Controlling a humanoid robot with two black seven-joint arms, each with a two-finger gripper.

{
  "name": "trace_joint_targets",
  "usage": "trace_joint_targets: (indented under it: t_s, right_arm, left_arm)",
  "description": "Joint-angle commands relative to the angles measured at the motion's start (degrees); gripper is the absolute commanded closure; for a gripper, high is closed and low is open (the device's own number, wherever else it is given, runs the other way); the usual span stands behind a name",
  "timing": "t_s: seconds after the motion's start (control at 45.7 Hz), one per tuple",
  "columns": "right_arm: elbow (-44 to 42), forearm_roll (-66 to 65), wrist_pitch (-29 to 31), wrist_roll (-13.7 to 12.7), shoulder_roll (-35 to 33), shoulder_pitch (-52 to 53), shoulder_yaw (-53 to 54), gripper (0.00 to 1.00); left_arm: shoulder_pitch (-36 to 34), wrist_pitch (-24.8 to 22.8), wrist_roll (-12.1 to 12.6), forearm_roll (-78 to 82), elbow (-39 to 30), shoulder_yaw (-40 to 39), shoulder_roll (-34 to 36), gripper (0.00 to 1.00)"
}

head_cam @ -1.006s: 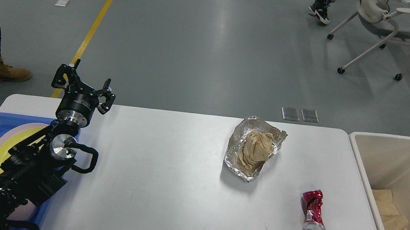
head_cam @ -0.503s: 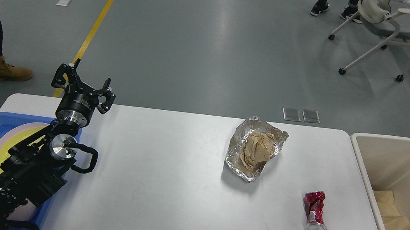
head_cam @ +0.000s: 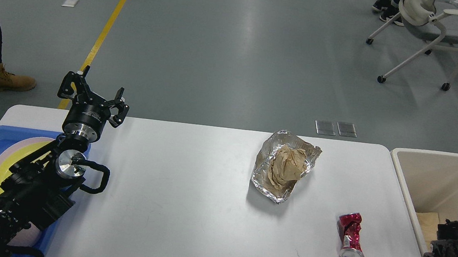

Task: Tidy desktop
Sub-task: 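Lower the right gripper into the bin, release the paper, withdraw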

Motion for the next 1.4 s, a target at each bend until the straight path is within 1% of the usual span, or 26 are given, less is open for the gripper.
trace_joint_targets:
  t_s: [0.0,0.022,0.087,0.153,0.175,0.197,0.241,0.284,0.306,0.372,0.438,0.809,0.941,1.05,1.116,1.203,1.291,1.378]
  right_arm:
    - [-0.09,0.08,-0.46,0.09,0.53,-0.08,0.43,1.0]
    - [-0.09,-0.01,-0.72,0.09,0.53,0.01,0.52,0.94]
    - [-0.18,0.08,-2.56,0.17,0.53,-0.08,0.52,0.64]
    - [-0.18,0.08,-4.76,0.17,0.53,-0.08,0.52,0.38]
    - [-0.18,0.08,-5.29,0.17,0.53,-0.08,0.6,0.3]
    - [-0.18,0.08,-5.64,0.17,0.44,-0.08,0.52,0.26]
    - [-0.18,0.17,-5.73,0.17,0.18,-0.17,0.6,0.2]
    - [-0.18,0.17,-5.82,0.26,0.0,-0.17,0.61,0.11]
    - [-0.18,0.17,-5.82,0.26,0.0,-0.17,0.69,0.09]
    - [-0.18,0.17,-5.82,0.26,-0.08,-0.17,0.78,0.06]
    - [-0.09,0.25,-5.74,0.26,-0.43,-0.17,0.96,0.0]
    - [0.43,0.25,-5.56,0.26,-1.31,0.54,0.96,0.0]
    - [2.01,1.13,-5.03,0.17,-1.84,5.27,1.04,0.0]
    - [7.28,1.57,-3.37,0.17,-6.66,11.59,0.96,0.0]
    - [13.07,1.66,-0.12,0.17,-9.83,18.53,0.34,0.0]
    - [20.72,3.41,6.9,0.17,-13.43,30.04,-0.8,0.0]
    - [24.25,9.46,17.0,0.09,-14.67,40.85,-4.39,0.0]
    - [24.69,18.34,27.46,0.09,-13.8,48.77,-8.61,0.0]
  left_arm:
    - [0.01,-0.01,0.0,0.0,0.0,0.0,0.0,0.04]
    - [0.01,-0.01,0.0,0.0,0.0,0.0,0.0,0.04]
    - [0.01,-0.01,0.0,0.0,0.0,0.0,0.0,0.04]
    - [0.01,-0.01,0.0,0.0,0.0,0.0,0.0,0.04]
    - [0.01,-0.01,0.0,0.0,0.0,0.0,0.0,0.04]
    - [-0.08,-0.01,0.0,0.0,0.0,0.0,0.0,0.04]
    - [0.01,-0.01,0.0,0.0,0.0,0.0,0.0,0.04]
    - [0.01,-0.01,0.0,0.0,0.0,0.0,0.0,0.04]
    - [0.01,-0.01,0.0,0.0,0.0,0.0,0.0,0.04]
    - [0.01,-0.01,0.0,0.0,0.0,0.0,0.0,0.04]
    - [-0.08,-0.01,0.0,0.0,0.0,0.0,0.0,0.04]
    - [0.01,-0.01,0.0,0.0,0.0,0.0,0.0,0.04]
    - [-0.08,-0.01,0.0,0.0,0.0,0.0,0.0,0.04]
    - [-0.08,0.08,0.0,0.0,0.0,0.0,0.0,0.04]
    - [0.01,-0.01,0.0,0.0,0.0,0.0,0.0,0.04]
    - [0.01,-0.01,0.0,0.0,0.0,0.0,0.0,0.04]
    - [0.01,-0.01,0.0,0.0,0.0,0.0,0.0,0.04]
    - [0.01,-0.01,0.0,0.0,0.0,0.0,0.0,0.04]
